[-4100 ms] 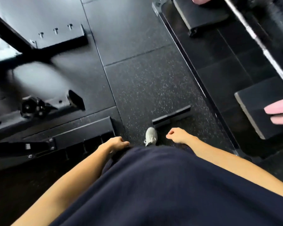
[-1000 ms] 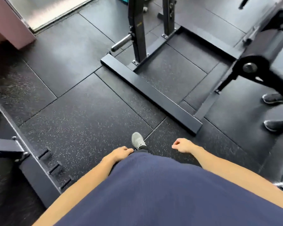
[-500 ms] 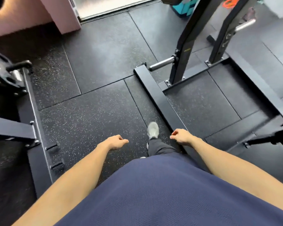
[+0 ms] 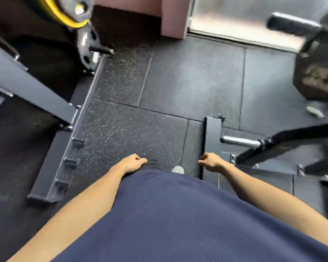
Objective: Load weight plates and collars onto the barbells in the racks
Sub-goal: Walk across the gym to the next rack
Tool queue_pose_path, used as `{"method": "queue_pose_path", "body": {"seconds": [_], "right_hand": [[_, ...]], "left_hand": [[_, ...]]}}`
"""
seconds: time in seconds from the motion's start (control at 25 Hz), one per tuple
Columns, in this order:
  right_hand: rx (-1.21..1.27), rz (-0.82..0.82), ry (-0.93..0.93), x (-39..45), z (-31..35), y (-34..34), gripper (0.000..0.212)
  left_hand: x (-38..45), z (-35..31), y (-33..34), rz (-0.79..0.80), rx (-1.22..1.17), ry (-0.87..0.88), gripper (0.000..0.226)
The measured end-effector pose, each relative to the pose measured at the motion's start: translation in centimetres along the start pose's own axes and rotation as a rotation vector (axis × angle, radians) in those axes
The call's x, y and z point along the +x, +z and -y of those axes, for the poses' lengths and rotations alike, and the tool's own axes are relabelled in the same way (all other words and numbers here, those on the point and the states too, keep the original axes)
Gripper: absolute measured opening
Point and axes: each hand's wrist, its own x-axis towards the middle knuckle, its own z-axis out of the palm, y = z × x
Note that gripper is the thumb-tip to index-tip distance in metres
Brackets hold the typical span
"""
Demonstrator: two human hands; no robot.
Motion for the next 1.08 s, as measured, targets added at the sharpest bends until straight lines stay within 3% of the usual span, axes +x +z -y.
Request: {"method": "queue_pose_path", "body": {"seconds": [0.24, 0.52, 0.8, 1.08], "right_hand": [[-0.308, 0.071, -0.207, 9.0, 11.3, -9.3, 0.034], [-0.536, 0.139, -0.4, 14.2, 25.6, -13.6, 0.035], [-0.699, 0.192, -0.712, 14.9, 37.4, -15.4, 0.03], [-0.663, 0.133, -1.007, 11.4, 49.5, -18.1, 0.036]], "left_hand": [[2.3, 0.1, -4.1, -0.057, -0.247, -0.165, 0.049], [2.6, 1.8, -10.1, -0.207, -0.668, -0.282, 0.038], [1.0, 2.3, -13.7, -0.581, -1.044, -0.387, 0.051], [-4.8, 3.9, -23.1, -0.938, -1.11, -0.407, 0.044]]}}
